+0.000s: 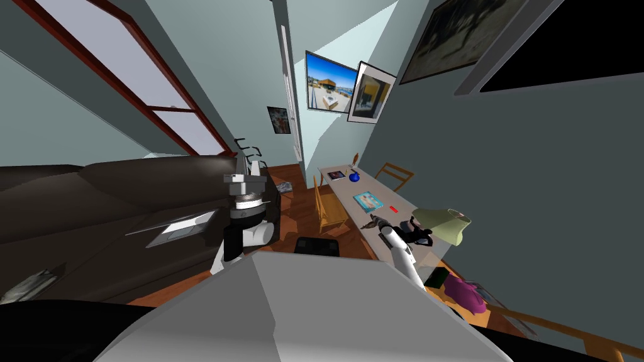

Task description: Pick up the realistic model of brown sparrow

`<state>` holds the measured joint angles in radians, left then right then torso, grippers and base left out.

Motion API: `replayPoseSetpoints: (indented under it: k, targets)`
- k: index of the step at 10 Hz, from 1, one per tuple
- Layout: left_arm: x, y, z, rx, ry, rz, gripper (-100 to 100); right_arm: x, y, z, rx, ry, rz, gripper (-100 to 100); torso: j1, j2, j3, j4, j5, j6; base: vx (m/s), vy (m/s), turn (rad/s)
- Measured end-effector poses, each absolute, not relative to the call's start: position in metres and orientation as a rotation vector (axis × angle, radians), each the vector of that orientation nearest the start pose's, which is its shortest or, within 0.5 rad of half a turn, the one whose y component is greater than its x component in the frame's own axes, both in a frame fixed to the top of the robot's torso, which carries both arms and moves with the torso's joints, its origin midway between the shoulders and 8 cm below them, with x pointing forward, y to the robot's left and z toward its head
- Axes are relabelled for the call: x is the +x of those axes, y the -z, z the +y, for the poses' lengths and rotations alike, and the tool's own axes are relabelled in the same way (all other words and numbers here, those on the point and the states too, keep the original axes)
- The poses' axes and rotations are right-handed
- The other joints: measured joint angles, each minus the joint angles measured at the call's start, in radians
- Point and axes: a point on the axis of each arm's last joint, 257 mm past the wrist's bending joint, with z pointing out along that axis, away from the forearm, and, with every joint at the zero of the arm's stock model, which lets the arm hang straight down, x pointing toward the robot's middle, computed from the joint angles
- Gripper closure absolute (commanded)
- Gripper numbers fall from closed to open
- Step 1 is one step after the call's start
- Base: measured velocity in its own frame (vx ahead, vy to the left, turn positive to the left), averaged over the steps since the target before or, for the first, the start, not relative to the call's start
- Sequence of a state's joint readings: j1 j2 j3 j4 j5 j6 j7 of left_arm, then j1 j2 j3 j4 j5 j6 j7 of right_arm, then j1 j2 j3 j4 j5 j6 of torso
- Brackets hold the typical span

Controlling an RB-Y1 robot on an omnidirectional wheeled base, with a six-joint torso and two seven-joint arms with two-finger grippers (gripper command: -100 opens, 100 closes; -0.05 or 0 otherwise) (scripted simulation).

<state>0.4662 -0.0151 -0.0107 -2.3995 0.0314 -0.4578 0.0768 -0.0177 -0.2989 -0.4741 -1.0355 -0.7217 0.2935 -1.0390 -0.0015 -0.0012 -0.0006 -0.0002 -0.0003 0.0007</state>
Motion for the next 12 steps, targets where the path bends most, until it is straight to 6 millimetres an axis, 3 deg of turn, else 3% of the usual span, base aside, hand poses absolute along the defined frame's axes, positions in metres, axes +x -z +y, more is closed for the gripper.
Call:
replayPoseSetpoints:
  k: [6, 12]
  targets:
    - [0.325, -0.079, 0.273, -0.625, 1.442, 0.485, 0, 0.386, 0.5, -0.518, -2.743, 1.209, 0.991, -100, -0.001, 0.0, 0.0, 0.0, 0.0, 0.0, 0.014, -0.03, 0.0]
    - [0.325, -0.079, 0.273, -0.625, 1.442, 0.486, 0, 0.368, 0.531, -0.491, -2.541, 0.987, 1.257, -100, -0.002, 0.0, 0.0, 0.0, 0.0, 0.0, 0.021, -0.047, -0.018]
